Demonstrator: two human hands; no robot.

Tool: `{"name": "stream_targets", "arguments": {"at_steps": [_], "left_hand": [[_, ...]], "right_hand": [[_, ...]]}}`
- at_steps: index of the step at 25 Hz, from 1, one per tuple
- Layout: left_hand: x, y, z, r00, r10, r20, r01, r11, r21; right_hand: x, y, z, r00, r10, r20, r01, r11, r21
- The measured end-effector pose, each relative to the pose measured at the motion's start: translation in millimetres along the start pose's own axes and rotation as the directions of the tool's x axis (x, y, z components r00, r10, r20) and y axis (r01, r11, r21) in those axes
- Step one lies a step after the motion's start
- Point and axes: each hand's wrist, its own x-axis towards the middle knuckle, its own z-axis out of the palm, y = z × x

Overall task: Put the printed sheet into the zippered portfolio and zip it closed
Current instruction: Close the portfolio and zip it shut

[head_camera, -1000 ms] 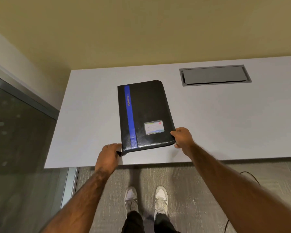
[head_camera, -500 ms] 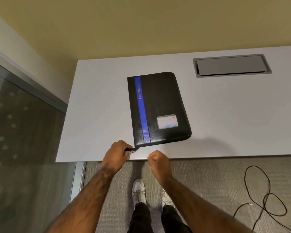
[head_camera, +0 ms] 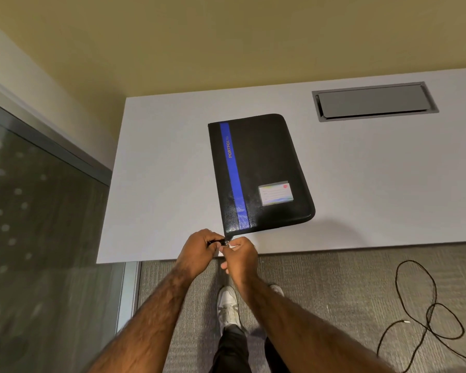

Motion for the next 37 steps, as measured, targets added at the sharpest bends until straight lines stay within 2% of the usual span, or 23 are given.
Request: {"name": "stream_targets", "arguments": {"at_steps": [3,6,7,9,11,15,24,29,33,35,37], "left_hand": [[0,-2,1,1.0,-0.024,-0.009,0.023,0.998,-0.055],[-1,-1,1,0.999,-0.039,-0.006,0.039,0.998,-0.051],[-1,-1,1,0.999,-0.044,-0.007,0.044,0.998,-0.041],[-1,1,0,0.998,-0.054,-0.011,0.054,0.998,-0.017],[-2,1,-1,0.998,-0.067,-0.007,0.067,0.998,0.02],[-2,2,-2,0.997,-0.072,-0.016,0.074,0.992,0.107],[-2,-3,-9,0.992,-0.113,-0.056,0.122,0.976,0.18],[-1,-6,-16,0.995,-0.092,-0.045,0.099,0.974,0.205],[-1,-8,-22,0.998,-0.064,-0.024,0.068,0.964,0.258],[1,-9,-26,0.999,-0.047,-0.012,0.048,0.961,0.271],[4,-8,-30,1.0,-0.014,0.007,0.012,0.957,0.29]], "right_hand": [[3,-5,2,0.999,-0.005,-0.033,0.005,1.0,-0.015],[6,-6,1,0.997,-0.068,-0.026,0.06,0.972,-0.229],[5,-6,0,0.993,-0.118,-0.017,0.105,0.932,-0.347],[4,-2,-4,0.966,-0.257,0.033,0.227,0.778,-0.586],[4,2,-8,0.931,-0.352,0.098,0.317,0.648,-0.693],[10,4,-16,0.896,-0.433,0.098,0.363,0.588,-0.723],[31,7,-50,0.89,-0.448,0.09,0.311,0.451,-0.837],[42,13,-87,0.906,-0.42,-0.051,0.199,0.531,-0.824],[56,13,-129,0.899,-0.356,-0.256,0.025,0.625,-0.781],[67,12,-151,0.888,-0.369,-0.276,0.008,0.611,-0.791],[78,10,-169,0.887,-0.396,-0.237,0.032,0.564,-0.825]]}}
